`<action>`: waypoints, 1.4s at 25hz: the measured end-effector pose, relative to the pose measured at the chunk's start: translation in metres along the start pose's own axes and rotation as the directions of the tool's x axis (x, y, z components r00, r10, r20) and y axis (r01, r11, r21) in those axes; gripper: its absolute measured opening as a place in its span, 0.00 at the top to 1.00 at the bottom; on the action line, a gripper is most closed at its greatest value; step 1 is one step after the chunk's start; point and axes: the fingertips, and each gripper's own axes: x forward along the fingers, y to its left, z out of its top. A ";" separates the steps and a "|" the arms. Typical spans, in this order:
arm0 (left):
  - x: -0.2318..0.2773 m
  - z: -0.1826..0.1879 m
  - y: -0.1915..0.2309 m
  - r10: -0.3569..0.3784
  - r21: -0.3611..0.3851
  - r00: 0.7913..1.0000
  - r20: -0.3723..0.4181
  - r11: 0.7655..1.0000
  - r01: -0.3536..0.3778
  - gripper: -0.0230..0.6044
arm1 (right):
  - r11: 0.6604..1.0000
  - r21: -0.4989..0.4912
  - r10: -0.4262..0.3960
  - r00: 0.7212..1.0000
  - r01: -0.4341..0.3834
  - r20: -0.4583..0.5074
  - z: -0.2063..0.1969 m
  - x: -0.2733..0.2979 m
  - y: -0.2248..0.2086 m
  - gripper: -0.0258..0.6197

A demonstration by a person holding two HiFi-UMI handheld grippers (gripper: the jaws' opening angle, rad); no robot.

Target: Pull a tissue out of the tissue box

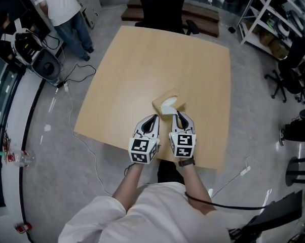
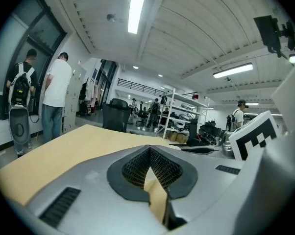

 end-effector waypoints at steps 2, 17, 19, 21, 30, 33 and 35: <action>-0.019 0.005 -0.009 -0.013 0.017 1.000 0.025 1.000 0.012 0.98 | 1.000 -0.014 -0.010 1.000 0.011 0.029 0.009 -0.023 0.011 0.91; -0.184 0.062 -0.056 -0.044 0.113 0.968 0.246 0.993 0.016 0.98 | 1.000 0.007 -0.002 0.963 0.000 0.271 0.072 -0.195 0.096 0.92; -0.201 0.056 -0.056 -0.038 0.111 0.967 0.251 0.994 0.011 0.98 | 1.000 -0.010 0.008 0.959 -0.005 0.282 0.070 -0.207 0.110 0.92; -0.214 0.049 -0.056 -0.033 0.111 0.968 0.248 0.994 0.005 0.98 | 1.000 -0.017 0.015 0.959 -0.011 0.284 0.065 -0.217 0.121 0.92; -0.250 0.047 -0.060 -0.035 0.129 0.964 0.265 0.992 0.001 0.98 | 1.000 -0.012 0.006 0.954 -0.003 0.300 0.059 -0.243 0.141 0.92; -0.255 0.047 -0.063 -0.047 0.138 0.963 0.267 0.990 0.010 0.98 | 1.000 -0.017 -0.004 0.951 0.010 0.309 0.060 -0.251 0.143 0.92; -0.257 0.047 -0.066 -0.056 0.142 0.962 0.268 0.990 0.018 0.98 | 1.000 -0.018 -0.013 0.951 0.019 0.309 0.060 -0.254 0.142 0.92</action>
